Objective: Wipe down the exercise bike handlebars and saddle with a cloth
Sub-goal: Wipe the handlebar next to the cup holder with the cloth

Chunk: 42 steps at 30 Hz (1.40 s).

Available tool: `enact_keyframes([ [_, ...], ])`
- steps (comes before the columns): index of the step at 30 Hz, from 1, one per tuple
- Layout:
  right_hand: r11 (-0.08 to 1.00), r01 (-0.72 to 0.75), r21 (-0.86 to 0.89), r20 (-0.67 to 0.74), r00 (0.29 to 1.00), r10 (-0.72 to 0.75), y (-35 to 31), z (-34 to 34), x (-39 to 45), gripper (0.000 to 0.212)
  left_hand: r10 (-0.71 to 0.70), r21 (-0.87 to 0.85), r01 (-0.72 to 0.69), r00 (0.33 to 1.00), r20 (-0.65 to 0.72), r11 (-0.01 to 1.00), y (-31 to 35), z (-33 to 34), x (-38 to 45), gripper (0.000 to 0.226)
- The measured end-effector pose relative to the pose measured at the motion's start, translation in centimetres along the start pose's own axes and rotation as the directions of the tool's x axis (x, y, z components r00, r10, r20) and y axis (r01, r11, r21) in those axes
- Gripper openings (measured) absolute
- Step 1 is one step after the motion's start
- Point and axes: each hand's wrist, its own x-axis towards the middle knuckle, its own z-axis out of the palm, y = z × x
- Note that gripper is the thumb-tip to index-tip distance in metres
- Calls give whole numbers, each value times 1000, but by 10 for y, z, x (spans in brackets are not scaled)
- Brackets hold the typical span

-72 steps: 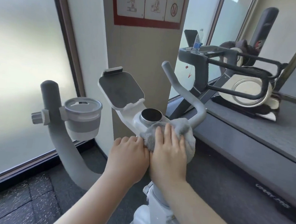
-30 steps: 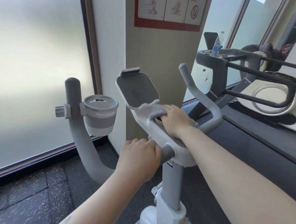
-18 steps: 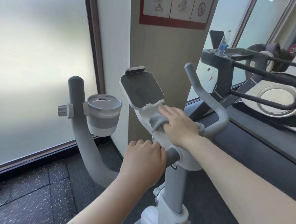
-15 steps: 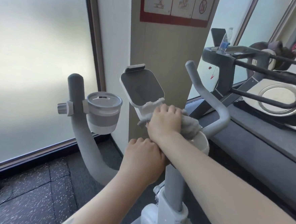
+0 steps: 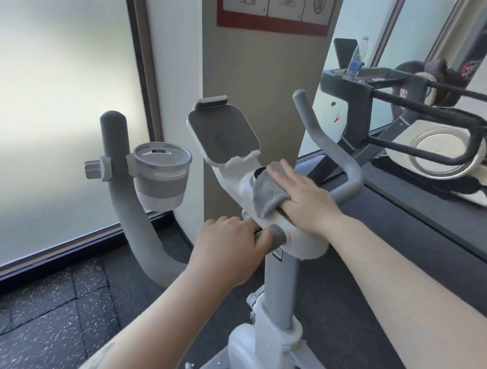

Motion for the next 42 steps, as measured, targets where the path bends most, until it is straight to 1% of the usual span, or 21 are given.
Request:
enact_keyframes([
  [1, 993, -83, -79, -34, 996, 80, -5, 4, -3, 65, -8, -3, 8, 1000, -5, 1000, 0, -1, -1, 39],
  [3, 960, -219, -172, -199, 963, 184, -18, 20, -16, 65, -7, -9, 7, 999, -33, 1000, 3, -5, -4, 40],
  [5, 935, -328, -136, -342, 901, 266, -36, 36, -36, 68, -33, -73, 30, 999, -41, 997, 5, -10, -6, 38],
  [7, 944, -330, -34, -420, 862, 286, -59, 48, -54, 70, -109, -211, 107, 994, 2, 972, 5, -17, -6, 26],
  [10, 980, -195, 37, -455, 870, 190, -104, 65, -70, 64, -247, -327, 251, 968, 55, 911, -8, -30, -14, 19],
  [13, 990, 8, 143, -430, 901, 55, -118, 67, -82, 45, -217, -224, 210, 976, -3, 952, -32, -40, -38, 19],
  [16, 946, 288, 149, -259, 934, -244, -77, 53, -83, 40, -75, -191, 60, 995, -72, 980, -52, -37, -58, 36],
  [17, 933, 305, 190, -227, 939, -260, -63, 47, -82, 43, -35, -167, 17, 994, -107, 986, -57, -34, -62, 38],
  [19, 951, 204, 234, -300, 945, -129, -58, 46, -84, 48, -25, -150, -7, 977, -210, 989, -63, -28, -65, 36],
  [22, 984, -103, 147, -442, 883, 158, -122, 71, -91, 39, -74, -198, 18, 957, -280, 980, -69, -23, -73, 35],
  [23, 979, -126, 159, -461, 868, 187, -148, 77, -93, 38, -88, -217, 24, 953, -291, 976, -73, -22, -77, 36],
  [26, 975, -26, 219, -424, 898, 120, -188, 71, -96, 46, -151, -286, 55, 933, -327, 957, -88, -24, -86, 38],
  [28, 871, 92, 482, -259, 965, 41, -173, 50, -99, 58, -139, -267, 51, 936, -324, 962, -100, -28, -90, 37],
  [29, 786, 156, 598, -210, 977, -34, -156, 47, -101, 57, -112, -238, 36, 942, -316, 970, -104, -29, -90, 37],
  [30, 752, 220, 622, -175, 975, -140, -136, 43, -103, 50, -97, -223, 27, 946, -308, 974, -106, -29, -90, 37],
  [32, 860, 267, 435, -200, 960, -197, -99, 41, -101, 37, -112, -253, 32, 944, -309, 967, -104, -28, -88, 38],
  [34, 941, 186, 282, -256, 960, -113, -90, 52, -99, 35, -138, -307, 35, 937, -320, 951, -99, -25, -87, 39],
  [37, 972, -24, 236, -475, 870, 136, -152, 76, -93, 38, -139, -338, 20, 933, -332, 941, -98, -22, -88, 40],
  [38, 974, -58, 219, -524, 835, 168, -177, 83, -93, 37, -125, -335, 8, 935, -331, 942, -100, -22, -89, 41],
  [40, 980, -7, 199, -557, 822, 120, -200, 89, -97, 35, -95, -326, -14, 944, -316, 945, -103, -25, -91, 43],
  [42, 976, 173, 131, -561, 825, -71, -177, 86, -98, 35, -70, -311, -25, 954, -291, 950, -108, -29, -92, 44],
])
